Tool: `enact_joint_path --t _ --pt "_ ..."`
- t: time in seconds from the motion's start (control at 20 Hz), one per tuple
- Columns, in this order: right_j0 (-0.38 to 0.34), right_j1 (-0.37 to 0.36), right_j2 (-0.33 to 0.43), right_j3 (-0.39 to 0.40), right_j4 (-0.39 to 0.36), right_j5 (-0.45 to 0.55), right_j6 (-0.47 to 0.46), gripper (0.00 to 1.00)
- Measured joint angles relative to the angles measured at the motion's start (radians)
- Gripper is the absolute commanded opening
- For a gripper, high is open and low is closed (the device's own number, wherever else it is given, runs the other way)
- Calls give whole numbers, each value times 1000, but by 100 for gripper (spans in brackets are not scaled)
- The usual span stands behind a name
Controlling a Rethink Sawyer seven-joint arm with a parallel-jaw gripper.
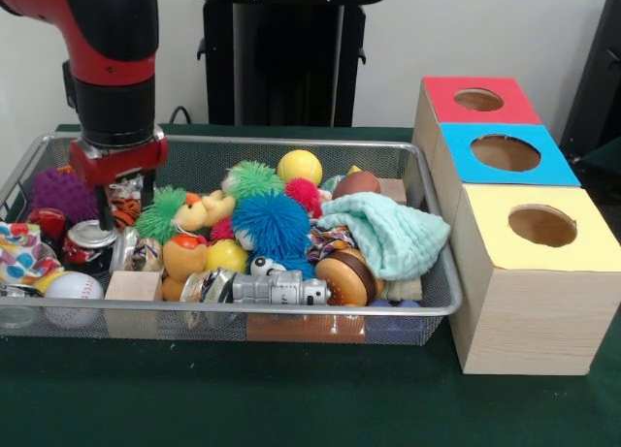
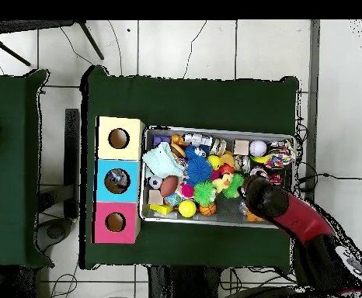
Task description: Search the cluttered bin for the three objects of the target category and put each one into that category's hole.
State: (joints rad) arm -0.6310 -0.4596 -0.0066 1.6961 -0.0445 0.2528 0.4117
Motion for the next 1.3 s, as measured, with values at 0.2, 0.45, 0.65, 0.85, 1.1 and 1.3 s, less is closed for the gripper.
enact_joint_path --t 0.2,0.45,0.65,0.85,1.1,1.3 --pt "31 -15 -25 -2 0 78 0 100" --pt "61 -38 -59 -2 0 159 0 100" --pt "89 -70 -104 -5 0 222 0 100" --pt "100 -81 -128 -13 0 231 0 100" --pt "100 -80 -142 -25 0 231 0 100" --pt "90 -73 -140 -28 0 231 0 100"
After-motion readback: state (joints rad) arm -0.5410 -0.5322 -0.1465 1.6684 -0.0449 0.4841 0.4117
